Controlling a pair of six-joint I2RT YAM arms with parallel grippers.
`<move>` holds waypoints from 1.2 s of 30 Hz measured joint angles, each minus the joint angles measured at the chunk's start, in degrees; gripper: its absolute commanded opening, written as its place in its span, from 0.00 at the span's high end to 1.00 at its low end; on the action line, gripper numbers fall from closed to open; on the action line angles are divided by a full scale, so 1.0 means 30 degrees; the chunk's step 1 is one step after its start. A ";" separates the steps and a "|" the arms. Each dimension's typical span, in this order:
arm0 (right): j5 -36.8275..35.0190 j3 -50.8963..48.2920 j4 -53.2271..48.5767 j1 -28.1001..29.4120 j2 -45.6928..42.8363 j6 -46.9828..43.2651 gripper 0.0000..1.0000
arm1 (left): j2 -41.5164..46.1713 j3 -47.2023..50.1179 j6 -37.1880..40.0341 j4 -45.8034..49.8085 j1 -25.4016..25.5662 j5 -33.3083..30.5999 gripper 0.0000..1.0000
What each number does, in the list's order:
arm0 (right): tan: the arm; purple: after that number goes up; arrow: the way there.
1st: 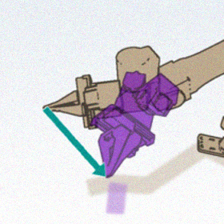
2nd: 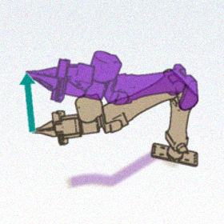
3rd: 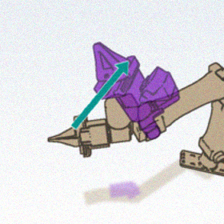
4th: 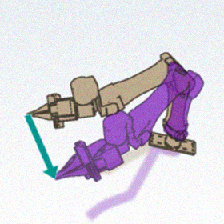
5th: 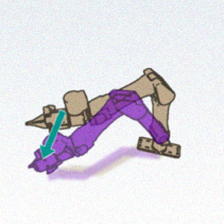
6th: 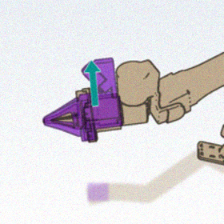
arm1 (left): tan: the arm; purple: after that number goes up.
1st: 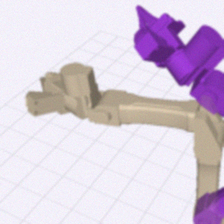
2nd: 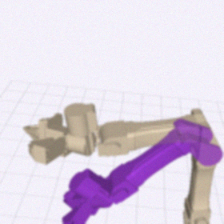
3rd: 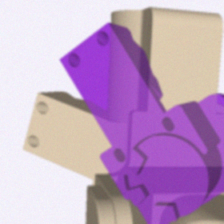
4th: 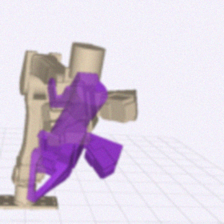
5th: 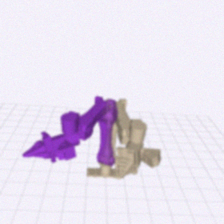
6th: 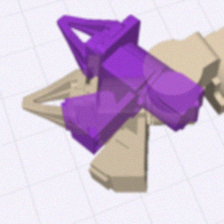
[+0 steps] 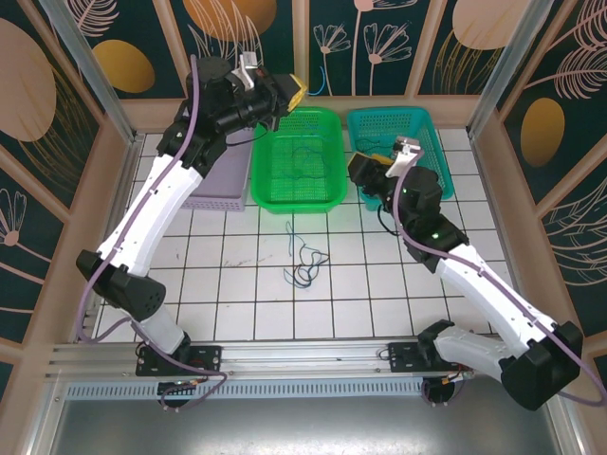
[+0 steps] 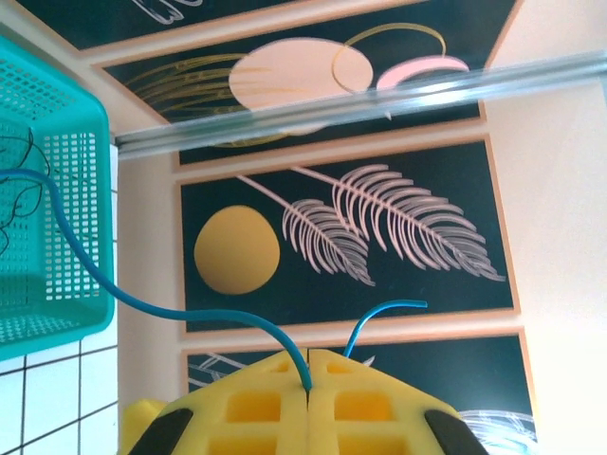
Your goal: Untangle the cables
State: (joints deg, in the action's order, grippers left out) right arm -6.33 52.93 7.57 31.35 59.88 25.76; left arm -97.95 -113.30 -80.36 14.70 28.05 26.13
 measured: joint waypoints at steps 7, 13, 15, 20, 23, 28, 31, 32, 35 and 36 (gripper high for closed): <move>-0.0138 -0.0321 -0.1020 -0.0437 -0.1909 0.0393 0.45 | -0.2929 -0.1508 -0.0831 0.0058 -0.0408 -0.0729 1.00; -0.0466 -0.1253 -0.2200 -0.0437 -0.2914 0.1428 0.44 | -0.3861 -0.0423 -0.1545 0.0168 -0.0576 -0.1078 0.95; -0.0459 -0.1406 -0.2608 -0.0437 -0.2929 0.1727 0.44 | -0.4299 0.0146 -0.1923 -0.0160 -0.0656 -0.1078 0.89; -0.0452 -0.1494 -0.3279 -0.0437 -0.2922 0.2419 0.44 | -0.7825 -0.0321 -0.3111 -0.1158 -0.1268 -0.0641 0.52; -0.0452 -0.1494 -0.3563 -0.0386 -0.2922 0.2630 0.44 | -1.0688 -0.2922 -0.3067 -0.0153 -0.1574 -0.0714 0.46; -0.0452 -0.1530 -0.3920 -0.0211 -0.2929 0.2900 0.44 | -1.1570 -0.6084 -0.2178 0.1705 -0.1851 -0.1479 0.34; -0.0452 -0.1749 -0.4022 -0.0029 -0.2965 0.3118 0.44 | -0.9799 -0.5610 -0.1384 0.2404 -0.1982 -0.2368 0.35; -0.0452 -0.1858 -0.4065 0.0109 -0.2987 0.3140 0.44 | -0.9049 -0.5187 -0.1071 0.2579 -0.2011 -0.2623 0.36; -0.0459 -0.2178 -0.4218 0.0554 -0.3024 0.3198 0.45 | -0.6914 -0.3934 -0.0066 0.3053 -0.2142 -0.3206 0.39; -0.0474 -0.2273 -0.4350 0.0743 -0.3038 0.3191 0.45 | -0.6047 -0.3344 0.0437 0.3300 -0.2142 -0.3366 0.41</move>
State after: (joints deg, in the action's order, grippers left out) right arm -7.75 46.11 -5.48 33.58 50.76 35.33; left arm -116.09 -123.33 -79.05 24.60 21.63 16.03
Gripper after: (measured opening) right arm 0.555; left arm 0.617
